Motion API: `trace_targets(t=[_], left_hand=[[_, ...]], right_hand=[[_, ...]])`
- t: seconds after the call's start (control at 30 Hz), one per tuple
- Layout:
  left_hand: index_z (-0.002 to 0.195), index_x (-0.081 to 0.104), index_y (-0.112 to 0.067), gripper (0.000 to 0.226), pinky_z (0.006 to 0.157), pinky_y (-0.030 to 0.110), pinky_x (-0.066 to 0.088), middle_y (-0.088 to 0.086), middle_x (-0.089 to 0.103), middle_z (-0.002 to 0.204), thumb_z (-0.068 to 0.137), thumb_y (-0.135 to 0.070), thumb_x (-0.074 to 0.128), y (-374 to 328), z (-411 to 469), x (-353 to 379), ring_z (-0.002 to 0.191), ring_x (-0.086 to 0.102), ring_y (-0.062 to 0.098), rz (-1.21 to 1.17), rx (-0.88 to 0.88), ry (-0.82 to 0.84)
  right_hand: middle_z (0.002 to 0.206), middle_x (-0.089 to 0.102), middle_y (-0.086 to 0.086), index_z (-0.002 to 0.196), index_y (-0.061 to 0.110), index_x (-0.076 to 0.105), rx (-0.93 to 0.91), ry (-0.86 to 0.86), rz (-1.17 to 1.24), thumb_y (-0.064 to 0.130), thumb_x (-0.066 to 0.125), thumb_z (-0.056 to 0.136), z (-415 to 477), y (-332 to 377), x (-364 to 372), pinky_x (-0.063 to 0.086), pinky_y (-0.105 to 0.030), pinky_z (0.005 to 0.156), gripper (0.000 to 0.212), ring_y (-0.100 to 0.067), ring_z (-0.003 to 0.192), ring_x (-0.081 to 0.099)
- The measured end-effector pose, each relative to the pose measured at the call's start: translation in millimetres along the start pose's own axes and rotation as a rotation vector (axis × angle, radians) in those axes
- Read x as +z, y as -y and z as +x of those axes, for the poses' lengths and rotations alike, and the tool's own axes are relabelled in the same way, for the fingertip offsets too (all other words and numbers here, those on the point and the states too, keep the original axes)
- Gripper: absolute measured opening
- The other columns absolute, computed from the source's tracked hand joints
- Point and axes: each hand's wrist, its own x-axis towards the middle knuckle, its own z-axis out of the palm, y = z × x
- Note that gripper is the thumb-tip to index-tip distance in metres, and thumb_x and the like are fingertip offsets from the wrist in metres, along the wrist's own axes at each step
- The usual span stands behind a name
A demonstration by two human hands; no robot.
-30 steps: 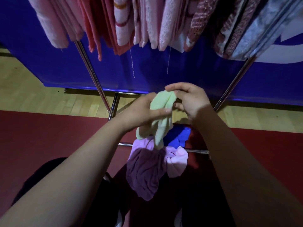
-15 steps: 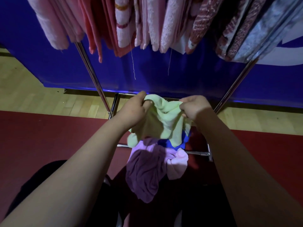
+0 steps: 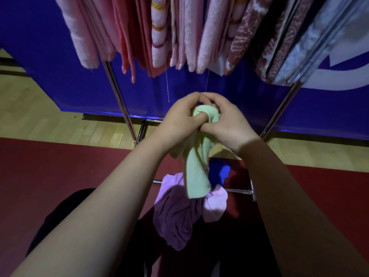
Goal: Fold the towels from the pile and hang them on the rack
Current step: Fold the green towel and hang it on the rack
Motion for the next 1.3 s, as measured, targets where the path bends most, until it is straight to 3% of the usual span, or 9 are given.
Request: trace_targets(t=[0.1, 0.23, 0.4, 0.53, 0.7, 0.87, 1.0, 1.13, 1.3], left_hand=[[0.11, 0.054, -0.012, 0.032, 0.063, 0.032, 0.046, 0.004, 0.059, 0.074, 0.082, -0.009, 0.069, -4, -5, -8, 0.066, 0.054, 0.015, -0.25, -0.129, 0.019], [0.114, 0.053, -0.016, 0.052, 0.084, 0.055, 0.052, 0.013, 0.065, 0.095, 0.072, -0.02, 0.084, 3, -6, -24, 0.087, 0.063, 0.028, -0.386, -0.207, 0.2], [0.106, 0.059, -0.022, 0.041, 0.083, 0.047, 0.057, 0.006, 0.071, 0.099, 0.071, -0.028, 0.081, 10, -3, -22, 0.095, 0.068, 0.027, -0.012, -0.244, 0.198], [0.1, 0.065, -0.016, 0.029, 0.084, 0.052, 0.056, 0.014, 0.07, 0.097, 0.081, -0.036, 0.073, -2, -3, -20, 0.092, 0.069, 0.032, -0.136, -0.19, 0.045], [0.097, 0.066, -0.012, 0.015, 0.062, 0.028, 0.048, 0.005, 0.066, 0.081, 0.092, -0.026, 0.066, -31, -7, -23, 0.072, 0.061, 0.011, -0.114, -0.085, 0.072], [0.107, 0.066, -0.006, 0.023, 0.066, 0.034, 0.057, 0.015, 0.07, 0.096, 0.092, -0.025, 0.066, -69, -12, -32, 0.082, 0.069, 0.025, -0.197, -0.091, 0.095], [0.108, 0.064, -0.003, 0.032, 0.091, 0.053, 0.051, 0.024, 0.069, 0.103, 0.083, -0.023, 0.069, -109, -15, -42, 0.092, 0.067, 0.031, -0.277, -0.08, 0.135], [0.115, 0.056, 0.004, 0.04, 0.092, 0.052, 0.05, 0.027, 0.067, 0.11, 0.084, -0.018, 0.066, -147, -18, -55, 0.099, 0.066, 0.036, -0.295, -0.081, 0.182], [0.11, 0.061, -0.014, 0.035, 0.08, 0.037, 0.056, 0.014, 0.07, 0.104, 0.079, -0.01, 0.076, -186, -26, -81, 0.091, 0.066, 0.023, -0.182, -0.021, 0.298]], right_hand=[[0.094, 0.072, 0.0, 0.113, 0.018, 0.067, 0.033, -0.085, 0.0, -0.008, 0.064, 0.074, -6, 1, 2, 0.053, -0.021, 0.07, 0.047, -0.007, 0.083, 0.069], [0.08, 0.074, -0.006, 0.086, 0.019, 0.074, 0.094, -0.188, 0.134, -0.003, 0.062, 0.078, -7, 4, 0, 0.058, -0.036, 0.068, 0.027, -0.02, 0.077, 0.072], [0.091, 0.074, -0.007, 0.099, 0.015, 0.071, 0.127, -0.285, 0.309, 0.003, 0.056, 0.084, -3, 12, -15, 0.058, -0.035, 0.072, 0.024, -0.02, 0.085, 0.071], [0.09, 0.069, -0.004, 0.112, 0.022, 0.067, 0.097, -0.202, 0.286, -0.001, 0.063, 0.08, -6, 21, -27, 0.056, -0.028, 0.066, 0.039, -0.016, 0.075, 0.068], [0.104, 0.071, -0.004, 0.109, 0.021, 0.07, -0.032, 0.004, 0.165, 0.0, 0.071, 0.079, -20, 43, -35, 0.059, -0.031, 0.077, 0.037, -0.02, 0.089, 0.071], [0.106, 0.071, -0.003, 0.116, 0.022, 0.066, -0.053, 0.108, 0.205, 0.012, 0.081, 0.076, -34, 73, -50, 0.058, -0.033, 0.084, 0.044, -0.018, 0.097, 0.07], [0.093, 0.069, 0.001, 0.101, 0.017, 0.068, -0.183, -0.026, 0.123, 0.016, 0.079, 0.08, -41, 105, -54, 0.056, -0.027, 0.076, 0.024, -0.012, 0.087, 0.067], [0.079, 0.063, 0.005, 0.088, 0.021, 0.063, -0.24, -0.159, 0.123, 0.014, 0.071, 0.087, -46, 140, -66, 0.052, -0.023, 0.065, 0.011, -0.008, 0.073, 0.06], [0.08, 0.06, 0.0, 0.086, 0.027, 0.053, -0.273, -0.425, 0.083, 0.023, 0.062, 0.093, -46, 184, -82, 0.049, -0.031, 0.063, 0.012, -0.013, 0.071, 0.058]])
